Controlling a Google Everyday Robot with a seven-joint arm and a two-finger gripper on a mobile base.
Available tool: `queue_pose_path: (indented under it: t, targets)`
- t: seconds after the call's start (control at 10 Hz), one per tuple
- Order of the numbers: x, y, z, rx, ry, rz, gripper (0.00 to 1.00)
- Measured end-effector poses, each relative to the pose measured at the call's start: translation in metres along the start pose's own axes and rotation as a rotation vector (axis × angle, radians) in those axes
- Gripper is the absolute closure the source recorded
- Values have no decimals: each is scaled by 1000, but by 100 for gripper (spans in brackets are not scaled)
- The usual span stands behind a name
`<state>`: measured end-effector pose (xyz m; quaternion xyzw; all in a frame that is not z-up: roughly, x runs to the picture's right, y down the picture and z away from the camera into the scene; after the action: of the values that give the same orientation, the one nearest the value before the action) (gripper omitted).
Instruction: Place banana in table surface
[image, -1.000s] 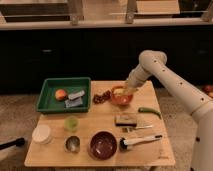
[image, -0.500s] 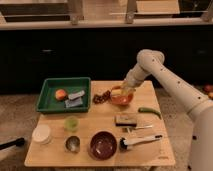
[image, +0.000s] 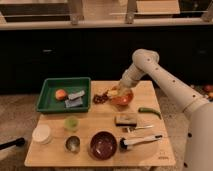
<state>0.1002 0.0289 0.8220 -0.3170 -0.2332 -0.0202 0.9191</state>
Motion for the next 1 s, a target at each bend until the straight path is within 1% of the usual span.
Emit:
queue_pose_path:
  t: [0.1, 0.4, 0.5, 0.7, 0.8, 1.0]
  targets:
    - [0, 0, 3, -3, -6, -2, 99]
    - [-16, 0, 11, -21, -24, -8, 99]
    - [-19, 0, 15, -27, -34, -10, 99]
    - [-12, 4, 26, -43, -51, -20, 99]
    - [-11, 7, 28, -48, -53, -21, 99]
    - [-20, 5, 35, -56, -74, -31, 99]
